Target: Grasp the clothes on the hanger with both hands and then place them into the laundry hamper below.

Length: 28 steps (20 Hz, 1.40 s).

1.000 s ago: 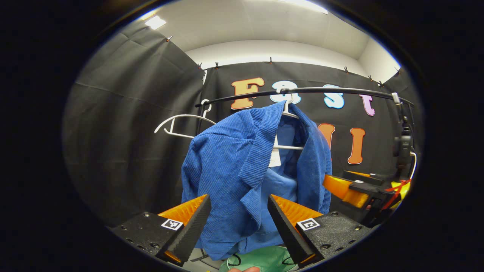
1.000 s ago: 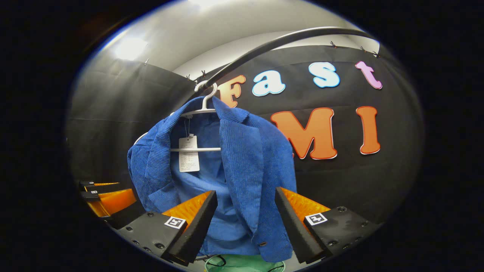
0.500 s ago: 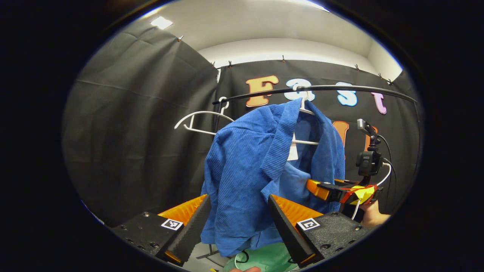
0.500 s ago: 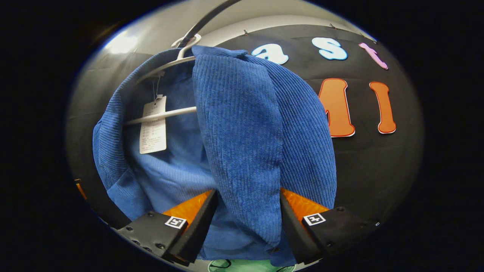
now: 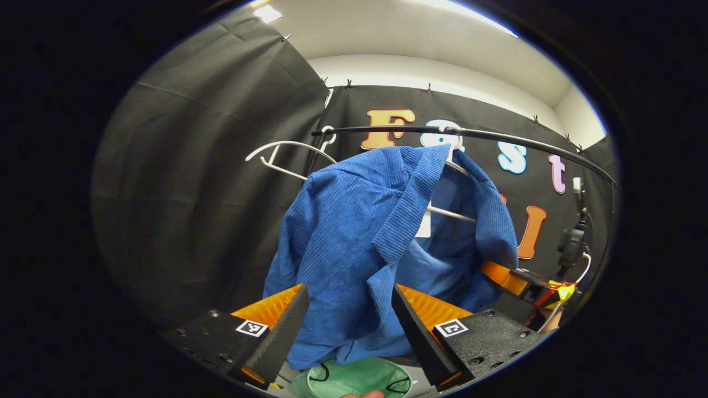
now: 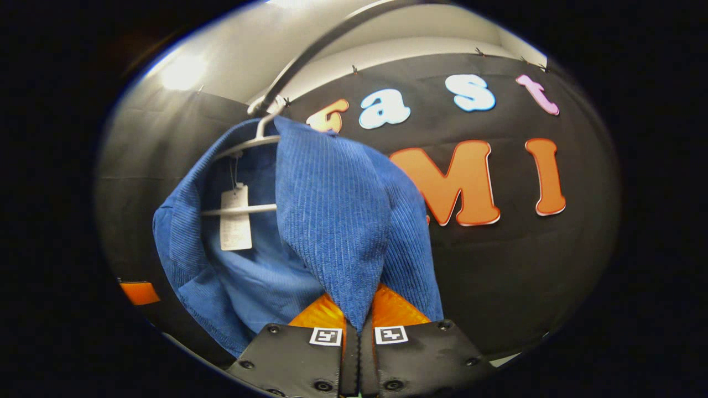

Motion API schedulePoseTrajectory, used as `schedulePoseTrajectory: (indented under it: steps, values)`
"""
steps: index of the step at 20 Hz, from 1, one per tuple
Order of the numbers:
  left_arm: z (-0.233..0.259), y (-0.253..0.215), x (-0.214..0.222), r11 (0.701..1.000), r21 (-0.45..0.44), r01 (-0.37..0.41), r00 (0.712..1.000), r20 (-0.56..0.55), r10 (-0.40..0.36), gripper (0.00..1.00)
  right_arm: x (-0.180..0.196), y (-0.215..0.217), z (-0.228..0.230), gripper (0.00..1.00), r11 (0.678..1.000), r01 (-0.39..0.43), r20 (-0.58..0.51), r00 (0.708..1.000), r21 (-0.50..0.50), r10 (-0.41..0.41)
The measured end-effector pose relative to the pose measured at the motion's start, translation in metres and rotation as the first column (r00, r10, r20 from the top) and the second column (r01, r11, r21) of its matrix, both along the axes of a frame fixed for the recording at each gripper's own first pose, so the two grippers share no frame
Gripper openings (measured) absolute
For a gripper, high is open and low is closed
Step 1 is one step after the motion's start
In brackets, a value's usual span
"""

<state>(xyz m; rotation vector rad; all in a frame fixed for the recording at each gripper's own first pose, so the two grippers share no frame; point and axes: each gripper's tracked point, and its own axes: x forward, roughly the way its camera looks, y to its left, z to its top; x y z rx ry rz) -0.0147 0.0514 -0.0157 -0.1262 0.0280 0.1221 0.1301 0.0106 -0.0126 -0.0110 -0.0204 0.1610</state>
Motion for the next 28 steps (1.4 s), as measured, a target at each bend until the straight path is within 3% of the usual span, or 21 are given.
schedulePoseTrajectory:
  steps: [1,2,4,7,8,9,10,14,18,19,21,25,26,27,28]
  values:
    - [0.003,-0.007,0.007,1.0,-0.007,0.019,1.0,0.007,-0.019,0.92,-0.013,-0.001,0.016,0.08,1.0,0.003,0.033,0.999,-0.013,-0.003]
    - [0.008,-0.015,0.015,0.999,-0.016,0.043,0.999,0.019,-0.043,0.95,-0.023,-0.002,0.031,0.08,1.0,0.004,0.064,0.998,-0.03,-0.002]
    - [0.02,-0.03,0.028,0.996,-0.021,0.087,0.995,0.055,-0.086,0.92,-0.04,0.001,0.061,0.08,0.999,-0.01,0.114,0.993,-0.048,0.015]
    - [0.037,-0.041,0.05,0.996,0.035,0.079,0.991,0.102,-0.082,0.95,-0.065,0.006,0.096,0.08,0.999,-0.043,0.168,0.985,-0.032,0.048]
    - [0.039,-0.044,0.058,0.996,0.058,0.07,0.992,0.104,-0.076,0.91,-0.071,0.008,0.103,0.08,0.998,-0.061,0.182,0.981,-0.03,0.066]
    - [0.041,-0.047,0.066,0.996,0.075,0.057,0.992,0.104,-0.065,0.95,-0.077,0.012,0.108,0.08,0.996,-0.082,0.191,0.978,-0.03,0.086]
    - [0.044,-0.047,0.073,0.995,0.09,0.035,0.993,0.107,-0.044,0.91,-0.08,0.012,0.109,0.08,0.995,-0.091,0.192,0.977,-0.034,0.096]
    - [0.044,-0.04,0.102,0.987,0.15,-0.064,0.989,0.14,0.043,0.94,-0.087,0.012,0.107,0.08,0.994,-0.107,0.178,0.978,-0.029,0.11]
    - [0.013,0.004,0.105,0.949,0.21,-0.237,0.968,0.138,0.211,0.96,-0.089,0.011,0.105,0.08,0.994,-0.109,0.176,0.978,-0.032,0.113]
    - [-0.001,0.011,0.104,0.945,0.217,-0.245,0.967,0.12,0.223,0.91,-0.088,0.01,0.105,0.08,0.993,-0.112,0.175,0.978,-0.031,0.116]
    - [-0.027,0.03,0.1,0.934,0.232,-0.271,0.962,0.086,0.257,0.98,-0.087,0.009,0.105,0.08,0.993,-0.112,0.175,0.978,-0.042,0.117]
    - [-0.033,0.058,0.088,0.928,0.218,-0.301,0.953,0.113,0.282,0.99,-0.086,0.011,0.102,0.08,0.991,-0.12,0.171,0.977,-0.053,0.127]
    - [-0.028,0.058,0.085,0.932,0.22,-0.288,0.956,0.125,0.265,0.98,-0.085,0.012,0.099,0.02,0.991,-0.123,0.167,0.977,-0.052,0.13]
    - [-0.022,0.052,0.082,0.942,0.224,-0.252,0.965,0.131,0.227,0.95,-0.086,0.014,0.096,0.08,0.991,-0.126,0.161,0.978,-0.051,0.132]
    - [-0.015,0.048,0.077,0.948,0.232,-0.217,0.973,0.129,0.191,0.79,-0.086,0.014,0.094,0.08,0.991,-0.128,0.156,0.979,-0.05,0.134]
